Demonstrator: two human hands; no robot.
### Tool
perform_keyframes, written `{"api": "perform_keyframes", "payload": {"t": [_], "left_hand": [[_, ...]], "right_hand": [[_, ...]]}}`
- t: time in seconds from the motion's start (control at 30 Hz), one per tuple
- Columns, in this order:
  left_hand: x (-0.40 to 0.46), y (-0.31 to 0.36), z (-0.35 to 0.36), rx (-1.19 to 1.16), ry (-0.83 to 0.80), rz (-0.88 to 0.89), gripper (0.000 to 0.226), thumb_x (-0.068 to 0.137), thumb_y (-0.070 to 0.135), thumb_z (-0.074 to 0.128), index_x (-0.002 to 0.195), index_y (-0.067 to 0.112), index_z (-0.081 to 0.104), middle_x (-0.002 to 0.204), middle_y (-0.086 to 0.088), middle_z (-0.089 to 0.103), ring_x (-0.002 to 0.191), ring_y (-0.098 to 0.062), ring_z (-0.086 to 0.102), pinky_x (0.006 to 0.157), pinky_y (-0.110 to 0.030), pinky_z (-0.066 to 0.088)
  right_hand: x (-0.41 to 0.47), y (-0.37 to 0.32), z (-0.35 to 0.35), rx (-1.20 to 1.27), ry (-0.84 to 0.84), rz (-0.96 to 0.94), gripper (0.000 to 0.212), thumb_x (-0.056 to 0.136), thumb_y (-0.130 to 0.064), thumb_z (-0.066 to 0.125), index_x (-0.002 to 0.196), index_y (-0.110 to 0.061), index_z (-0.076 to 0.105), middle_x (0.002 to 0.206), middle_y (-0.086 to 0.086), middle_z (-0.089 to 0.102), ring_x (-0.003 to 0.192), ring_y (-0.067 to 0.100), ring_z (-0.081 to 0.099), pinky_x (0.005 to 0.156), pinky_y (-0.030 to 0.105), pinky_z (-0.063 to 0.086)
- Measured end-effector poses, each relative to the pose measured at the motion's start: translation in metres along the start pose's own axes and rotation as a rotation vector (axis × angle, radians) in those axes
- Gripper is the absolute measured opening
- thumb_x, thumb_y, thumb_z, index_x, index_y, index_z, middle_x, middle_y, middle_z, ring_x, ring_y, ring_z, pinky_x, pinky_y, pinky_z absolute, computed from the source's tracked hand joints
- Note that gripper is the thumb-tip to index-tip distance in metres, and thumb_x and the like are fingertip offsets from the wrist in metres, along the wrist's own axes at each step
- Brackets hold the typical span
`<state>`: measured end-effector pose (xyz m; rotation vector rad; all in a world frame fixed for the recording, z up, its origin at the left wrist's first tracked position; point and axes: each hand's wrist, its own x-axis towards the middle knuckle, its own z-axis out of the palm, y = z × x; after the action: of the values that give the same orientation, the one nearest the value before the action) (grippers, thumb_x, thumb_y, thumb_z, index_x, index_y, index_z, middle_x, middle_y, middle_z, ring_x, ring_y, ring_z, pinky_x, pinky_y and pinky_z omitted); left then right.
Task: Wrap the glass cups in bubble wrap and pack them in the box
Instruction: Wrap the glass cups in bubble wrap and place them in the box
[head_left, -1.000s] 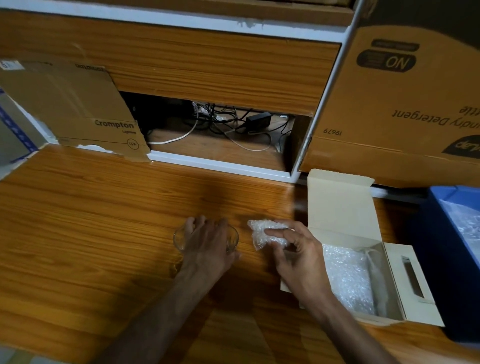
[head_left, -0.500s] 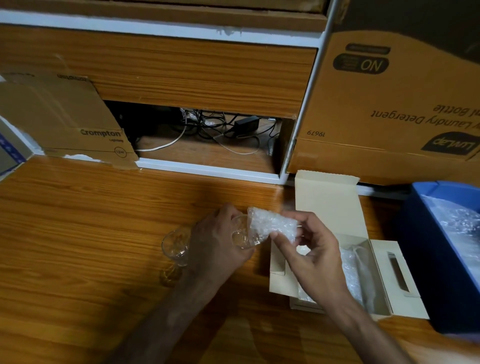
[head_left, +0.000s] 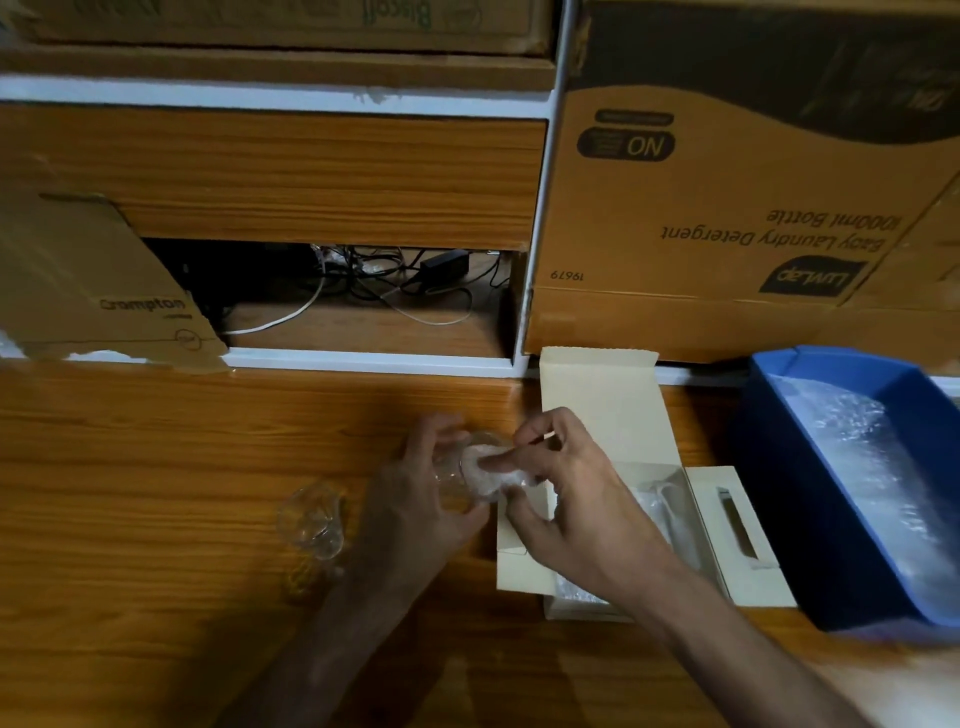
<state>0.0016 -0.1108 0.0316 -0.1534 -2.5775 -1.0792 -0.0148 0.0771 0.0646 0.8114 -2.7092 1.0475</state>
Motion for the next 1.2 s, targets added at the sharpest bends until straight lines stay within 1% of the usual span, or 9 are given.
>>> {"api": "perform_keyframes", "payload": {"t": [0.17, 0.3, 0.4, 0.63, 0.7, 0.8, 0.97, 1.1, 1.2], "left_hand": [[-0.004, 0.002, 0.004, -0.021, 0.028, 0.04, 0.075, 0.068, 0.028, 0.095, 0.128, 0.032, 0.049, 0.121, 0.012, 0.064, 0.107, 0.0, 0.064, 0.08, -0.005, 0.052], [-0.005, 0.001, 0.004, -0.049, 0.062, 0.053, 0.075, 0.067, 0.028, 0.096, 0.127, 0.029, 0.051, 0.12, 0.008, 0.065, 0.107, -0.006, 0.066, 0.082, -0.014, 0.058], [-0.007, 0.002, 0.003, -0.064, 0.07, 0.052, 0.074, 0.065, 0.026, 0.097, 0.126, 0.025, 0.053, 0.118, 0.01, 0.064, 0.105, -0.004, 0.065, 0.083, -0.01, 0.055], [-0.013, 0.009, 0.006, -0.125, 0.088, 0.043, 0.071, 0.065, 0.024, 0.096, 0.123, 0.022, 0.056, 0.111, 0.015, 0.063, 0.107, 0.005, 0.062, 0.082, -0.008, 0.053], [-0.013, 0.01, 0.006, -0.171, 0.107, 0.036, 0.068, 0.065, 0.022, 0.096, 0.121, 0.018, 0.057, 0.109, 0.019, 0.062, 0.11, 0.008, 0.06, 0.081, -0.007, 0.052], [-0.013, 0.007, 0.007, -0.181, 0.119, 0.021, 0.069, 0.063, 0.016, 0.097, 0.12, 0.017, 0.058, 0.109, 0.021, 0.06, 0.111, 0.011, 0.059, 0.08, -0.004, 0.05], [-0.015, 0.003, 0.006, -0.072, 0.093, 0.031, 0.073, 0.061, 0.021, 0.098, 0.122, 0.021, 0.057, 0.111, 0.015, 0.06, 0.102, 0.014, 0.056, 0.081, 0.0, 0.045], [-0.015, 0.001, 0.005, -0.105, 0.078, 0.007, 0.069, 0.065, 0.022, 0.096, 0.122, 0.022, 0.058, 0.113, 0.013, 0.065, 0.102, 0.009, 0.061, 0.079, -0.003, 0.05], [-0.013, -0.001, 0.005, -0.137, 0.094, -0.007, 0.067, 0.068, 0.022, 0.095, 0.123, 0.025, 0.056, 0.115, 0.012, 0.067, 0.106, 0.007, 0.063, 0.079, -0.008, 0.054]], "right_hand": [[0.003, -0.006, 0.0, -0.031, 0.087, 0.052, 0.022, 0.088, -0.031, 0.077, 0.107, -0.035, 0.067, 0.101, -0.017, 0.063, 0.089, 0.003, 0.061, 0.07, 0.028, 0.057], [0.003, -0.007, -0.004, -0.046, 0.134, 0.111, 0.019, 0.085, -0.034, 0.082, 0.099, -0.033, 0.069, 0.09, -0.018, 0.069, 0.078, 0.002, 0.064, 0.06, 0.019, 0.051], [0.001, -0.009, -0.003, -0.031, 0.097, 0.095, 0.016, 0.089, -0.032, 0.078, 0.104, -0.029, 0.075, 0.098, -0.016, 0.073, 0.077, 0.001, 0.065, 0.064, 0.012, 0.047], [0.003, -0.016, -0.003, -0.003, 0.025, 0.078, 0.015, 0.096, -0.027, 0.065, 0.106, -0.031, 0.076, 0.102, -0.016, 0.072, 0.083, 0.004, 0.065, 0.07, 0.029, 0.058], [0.003, -0.019, -0.005, -0.024, -0.034, 0.044, 0.022, 0.097, -0.021, 0.06, 0.106, -0.032, 0.076, 0.106, -0.016, 0.069, 0.087, 0.003, 0.064, 0.071, 0.028, 0.058], [0.002, -0.022, -0.005, -0.167, -0.037, 0.001, 0.028, 0.096, -0.02, 0.062, 0.112, -0.038, 0.075, 0.108, -0.016, 0.065, 0.094, 0.003, 0.062, 0.071, 0.024, 0.055], [0.01, -0.03, -0.007, -0.285, -0.013, 0.034, 0.016, 0.093, -0.033, 0.071, 0.107, -0.038, 0.076, 0.105, -0.014, 0.073, 0.094, 0.011, 0.068, 0.075, 0.028, 0.054], [0.009, -0.028, -0.006, -0.347, -0.088, -0.074, 0.02, 0.088, -0.021, 0.07, 0.101, -0.033, 0.079, 0.11, -0.01, 0.07, 0.095, 0.015, 0.067, 0.077, 0.032, 0.057], [0.001, -0.023, -0.003, -0.32, -0.065, -0.121, 0.027, 0.088, -0.018, 0.06, 0.102, -0.034, 0.076, 0.111, -0.014, 0.069, 0.09, 0.013, 0.058, 0.078, 0.033, 0.051]]}}
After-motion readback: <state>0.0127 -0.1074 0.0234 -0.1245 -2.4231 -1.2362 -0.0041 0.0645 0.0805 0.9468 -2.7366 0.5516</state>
